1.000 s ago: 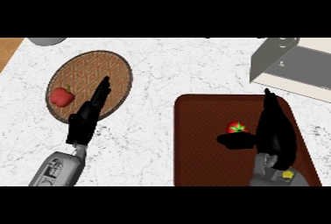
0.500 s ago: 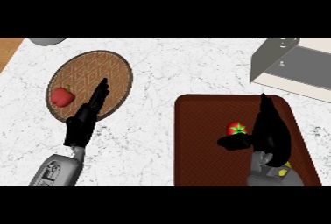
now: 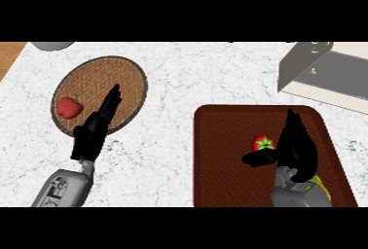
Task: Pick the tomato from the tray and place it in the tiered shelf
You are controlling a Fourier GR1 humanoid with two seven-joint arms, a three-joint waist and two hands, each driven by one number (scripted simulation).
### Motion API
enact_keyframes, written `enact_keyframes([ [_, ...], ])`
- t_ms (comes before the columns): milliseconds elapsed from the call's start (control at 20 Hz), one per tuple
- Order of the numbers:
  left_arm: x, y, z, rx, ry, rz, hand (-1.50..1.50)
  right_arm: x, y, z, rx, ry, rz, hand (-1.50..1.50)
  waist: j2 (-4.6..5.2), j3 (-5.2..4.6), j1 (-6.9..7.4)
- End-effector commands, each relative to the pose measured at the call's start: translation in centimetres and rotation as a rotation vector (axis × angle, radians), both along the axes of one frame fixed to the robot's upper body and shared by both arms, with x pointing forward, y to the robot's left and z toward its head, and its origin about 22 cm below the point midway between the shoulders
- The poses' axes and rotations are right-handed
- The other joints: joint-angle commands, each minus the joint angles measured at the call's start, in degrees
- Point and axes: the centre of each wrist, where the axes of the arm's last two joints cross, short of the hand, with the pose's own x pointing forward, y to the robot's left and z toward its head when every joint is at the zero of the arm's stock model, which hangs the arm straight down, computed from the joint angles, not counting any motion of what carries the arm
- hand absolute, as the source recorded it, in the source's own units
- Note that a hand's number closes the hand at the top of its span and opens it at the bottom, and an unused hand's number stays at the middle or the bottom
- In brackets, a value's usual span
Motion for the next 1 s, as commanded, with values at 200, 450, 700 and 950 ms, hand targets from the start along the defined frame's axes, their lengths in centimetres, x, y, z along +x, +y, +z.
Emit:
enact_keyframes([
  [200,-0.4,0.6,0.8,0.000,-0.007,0.016,0.00,1.2,1.1,1.2,0.029,0.063,-0.095,-1.50,-0.05,-0.01,0.11],
  [450,-0.7,2.0,-1.5,-0.010,-0.004,-0.001,0.00,2.8,-0.8,-0.8,0.053,0.063,-0.087,-1.50,0.06,-0.01,0.10],
  [700,-2.5,-0.5,-1.8,-0.005,0.000,0.009,0.00,0.2,-1.0,-3.7,0.058,0.094,-0.073,-1.50,-0.05,0.01,-0.01],
  [950,-0.3,-0.4,0.9,-0.002,0.005,0.009,0.00,1.4,1.1,-3.8,0.003,0.133,0.004,1.50,-0.02,0.01,0.03],
])
